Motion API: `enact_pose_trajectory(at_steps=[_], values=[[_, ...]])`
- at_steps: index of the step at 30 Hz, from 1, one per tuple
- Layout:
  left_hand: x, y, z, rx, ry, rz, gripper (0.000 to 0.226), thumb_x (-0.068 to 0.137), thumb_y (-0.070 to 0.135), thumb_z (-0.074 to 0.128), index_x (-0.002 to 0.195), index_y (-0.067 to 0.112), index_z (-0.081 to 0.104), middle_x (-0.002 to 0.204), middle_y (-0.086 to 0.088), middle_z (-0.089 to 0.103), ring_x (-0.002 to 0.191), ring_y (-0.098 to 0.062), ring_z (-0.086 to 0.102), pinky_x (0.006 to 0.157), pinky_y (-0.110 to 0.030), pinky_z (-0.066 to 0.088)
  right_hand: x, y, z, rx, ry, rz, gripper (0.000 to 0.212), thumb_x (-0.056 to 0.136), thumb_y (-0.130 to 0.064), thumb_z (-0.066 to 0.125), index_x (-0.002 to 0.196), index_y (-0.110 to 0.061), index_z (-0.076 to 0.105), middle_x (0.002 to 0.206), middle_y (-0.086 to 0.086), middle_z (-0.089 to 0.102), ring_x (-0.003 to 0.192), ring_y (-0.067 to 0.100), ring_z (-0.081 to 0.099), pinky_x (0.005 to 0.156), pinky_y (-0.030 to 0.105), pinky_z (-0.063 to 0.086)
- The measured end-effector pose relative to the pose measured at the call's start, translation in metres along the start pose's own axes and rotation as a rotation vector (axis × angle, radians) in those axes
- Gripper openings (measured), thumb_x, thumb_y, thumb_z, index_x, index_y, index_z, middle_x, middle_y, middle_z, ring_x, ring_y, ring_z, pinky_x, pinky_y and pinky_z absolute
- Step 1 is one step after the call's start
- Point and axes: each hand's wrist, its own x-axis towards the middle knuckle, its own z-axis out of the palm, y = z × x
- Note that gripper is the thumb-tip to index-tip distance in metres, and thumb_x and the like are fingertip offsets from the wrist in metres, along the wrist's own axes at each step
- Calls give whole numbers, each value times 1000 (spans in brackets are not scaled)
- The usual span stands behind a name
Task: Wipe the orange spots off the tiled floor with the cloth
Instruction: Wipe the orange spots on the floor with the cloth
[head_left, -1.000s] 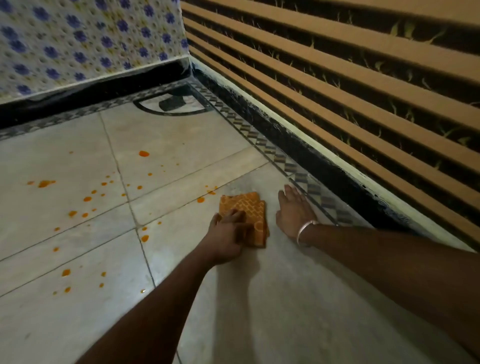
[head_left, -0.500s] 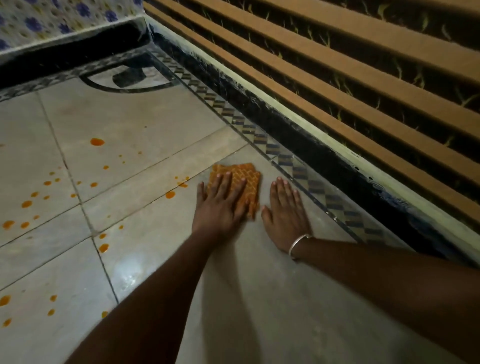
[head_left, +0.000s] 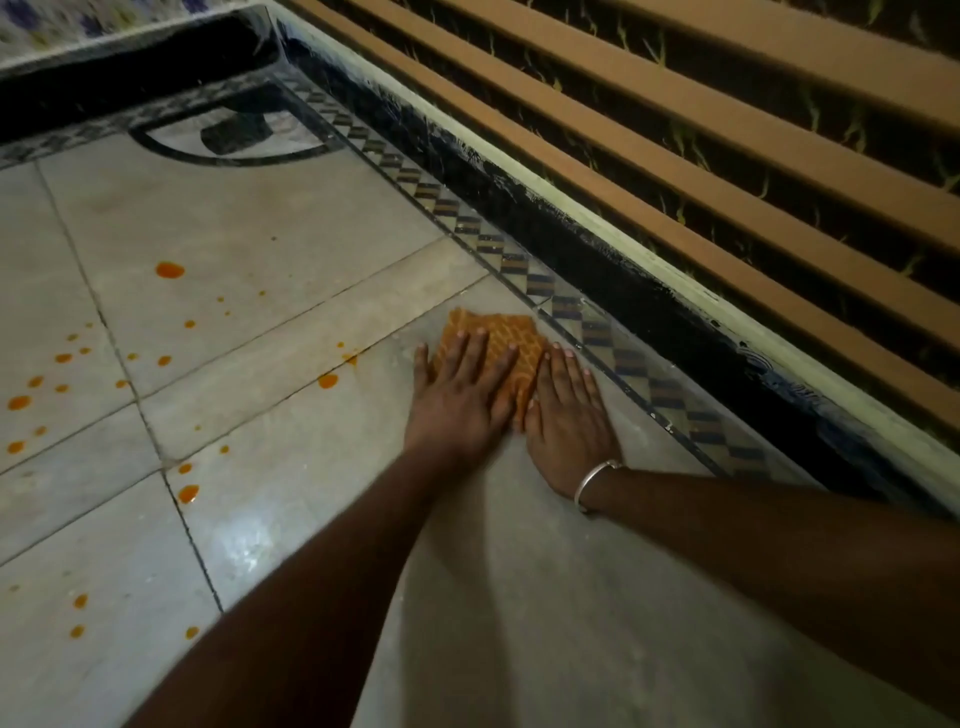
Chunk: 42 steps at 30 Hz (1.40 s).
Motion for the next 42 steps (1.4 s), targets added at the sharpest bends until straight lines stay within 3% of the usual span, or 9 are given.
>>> enact_pose_trajectory(at_steps=[7, 11, 15, 19, 21, 27, 32, 37, 42], values=[[0, -61, -13, -64, 41, -292, 65, 106, 61, 12, 166, 36, 5, 175, -6, -1, 161, -26, -6, 127, -57, -6, -1, 0, -1, 18, 3, -16, 72, 99, -44, 12, 159, -5, 13, 166, 16, 11, 155, 28, 6, 126, 44, 5], [-59, -21, -5, -139, 11, -437, 78, 96, 68, -6, 165, 32, -8, 173, -9, -17, 159, -29, -19, 127, -54, -12, -1, -1, -2, -8, -8, -7, 73, 98, -46, 9, 159, -5, 12, 166, 17, 11, 155, 29, 7, 126, 45, 6], [-61, 15, 8, -100, -4, -317, 76, 98, 71, -2, 163, 34, -14, 170, -8, -24, 157, -29, -26, 123, -53, -22, -1, -1, -4, -18, -8, -6, 74, 98, -47, 5, 158, -4, 10, 166, 18, 10, 155, 29, 7, 126, 46, 8], [-12, -26, -3, 24, -9, -96, 73, 103, 71, 8, 165, 35, -6, 174, -6, -12, 160, -26, -16, 124, -55, -18, 0, -2, -3, -23, -18, -10, 75, 97, -48, 3, 159, -5, 9, 167, 16, 8, 155, 28, 4, 126, 45, 7], [5, -58, -11, 84, -26, -104, 73, 102, 70, 8, 165, 34, -4, 175, -6, -8, 161, -27, -11, 124, -57, -17, 0, -2, -3, -24, -28, -8, 74, 98, -48, 8, 159, -6, 9, 167, 16, 8, 155, 28, 5, 126, 45, 6], [-38, -130, -17, -10, 44, -479, 81, 95, 69, 3, 167, 30, 1, 175, -9, -1, 162, -29, -3, 126, -59, -6, 1, -1, -3, -10, -32, -11, 77, 96, -48, 4, 159, -4, 10, 167, 16, 8, 155, 28, 5, 126, 44, 4], [-104, -82, -2, -144, 127, -690, 87, 92, 69, -4, 167, 24, 0, 174, -16, -5, 160, -34, -9, 127, -60, -3, 0, -2, -6, -13, -41, -13, 76, 96, -47, 7, 158, -3, 11, 166, 18, 10, 155, 30, 8, 126, 45, 7], [-106, -28, 7, -112, 62, -582, 88, 94, 76, 0, 166, 26, -10, 171, -13, -20, 158, -33, -22, 126, -57, -11, 2, -6, -5, -5, -27, -94, 75, 97, -47, 7, 159, -6, 13, 167, 16, 8, 155, 28, 5, 125, 47, 5], [-56, -67, -3, -48, 44, -411, 83, 95, 78, 3, 165, 34, -6, 174, -7, -14, 160, -28, -17, 127, -57, -9, 7, -43, -3, -6, -101, -387, 71, 102, -52, 12, 160, -14, 1, 168, 7, -5, 155, 20, -9, 126, 46, 0]])
